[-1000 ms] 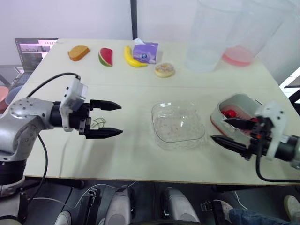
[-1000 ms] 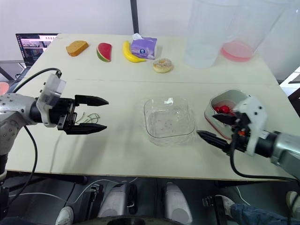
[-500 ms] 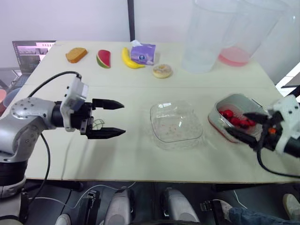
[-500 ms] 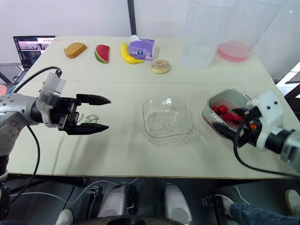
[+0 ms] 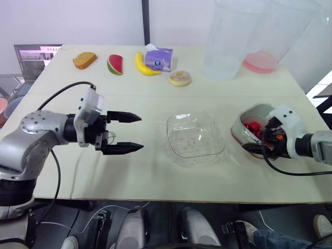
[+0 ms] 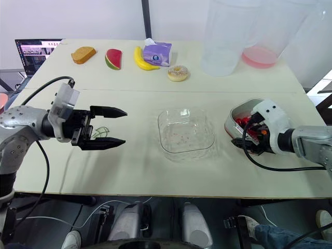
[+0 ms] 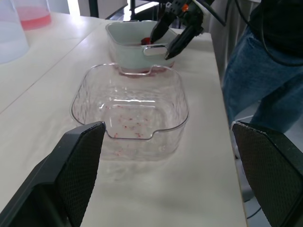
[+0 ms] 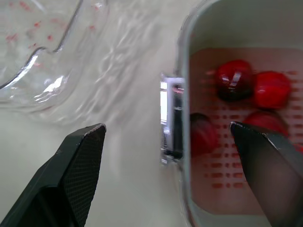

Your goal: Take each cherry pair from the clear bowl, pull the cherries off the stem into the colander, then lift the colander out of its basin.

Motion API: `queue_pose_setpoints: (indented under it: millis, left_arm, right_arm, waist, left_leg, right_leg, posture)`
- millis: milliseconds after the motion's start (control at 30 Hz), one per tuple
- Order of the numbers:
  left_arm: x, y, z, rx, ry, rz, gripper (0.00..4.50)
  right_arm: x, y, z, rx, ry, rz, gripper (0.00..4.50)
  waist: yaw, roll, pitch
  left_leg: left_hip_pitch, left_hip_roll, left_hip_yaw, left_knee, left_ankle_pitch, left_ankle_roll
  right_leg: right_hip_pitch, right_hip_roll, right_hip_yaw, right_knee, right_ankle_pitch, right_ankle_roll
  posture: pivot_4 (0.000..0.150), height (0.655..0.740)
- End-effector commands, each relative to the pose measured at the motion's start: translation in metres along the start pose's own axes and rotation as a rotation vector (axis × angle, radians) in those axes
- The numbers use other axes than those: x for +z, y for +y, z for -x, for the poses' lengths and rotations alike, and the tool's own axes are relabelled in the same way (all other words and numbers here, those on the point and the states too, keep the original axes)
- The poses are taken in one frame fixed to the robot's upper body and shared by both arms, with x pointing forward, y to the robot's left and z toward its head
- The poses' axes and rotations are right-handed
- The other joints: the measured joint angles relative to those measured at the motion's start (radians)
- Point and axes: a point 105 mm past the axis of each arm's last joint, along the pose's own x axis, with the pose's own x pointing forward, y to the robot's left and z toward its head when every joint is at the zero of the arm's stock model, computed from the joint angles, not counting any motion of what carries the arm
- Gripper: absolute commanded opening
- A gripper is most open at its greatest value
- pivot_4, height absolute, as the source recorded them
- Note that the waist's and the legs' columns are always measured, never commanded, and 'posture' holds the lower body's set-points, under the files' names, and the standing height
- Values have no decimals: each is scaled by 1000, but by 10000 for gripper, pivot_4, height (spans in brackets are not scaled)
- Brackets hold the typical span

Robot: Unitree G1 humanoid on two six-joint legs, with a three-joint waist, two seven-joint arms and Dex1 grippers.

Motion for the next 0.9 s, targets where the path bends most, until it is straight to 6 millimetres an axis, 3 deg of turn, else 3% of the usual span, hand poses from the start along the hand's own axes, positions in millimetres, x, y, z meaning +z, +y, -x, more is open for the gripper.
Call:
queue_pose_setpoints:
  millis: [33,267,633,900]
  left_arm:
    - [6,-3,0,2,-6,-51,45000]
    - [7,-4,-1,9,-3,-46,45000]
    - [6,-5,-4,2,2,-41,45000]
    - [6,-4,-5,-3,4,-38,45000]
  right_arm:
    - [10,-5,2,-21,-27,33,36181]
    - [15,-11,1,-43,-49,21,2066]
    - [19,-12,3,-50,-64,27,1813]
    - [35,-16,23,-73,-102,18,1813]
  waist:
    - [0,0,0]
    - [1,0,0]
    - [0,0,0]
    - [-1,0,0]
  left_leg:
    - [0,0,0,0,0,0]
    - [0,0,0,0,0,0]
    - [0,0,1,0,0,0]
    - [0,0,1,0,0,0]
  right_leg:
    - [0,0,0,0,0,0]
    - [0,0,0,0,0,0]
    - [0,-1,0,0,0,0]
    - [-1,-1,0,0,0,0]
  posture:
    - [1500,7400]
    - [1500,7400]
    - [1500,7400]
    - [1500,7400]
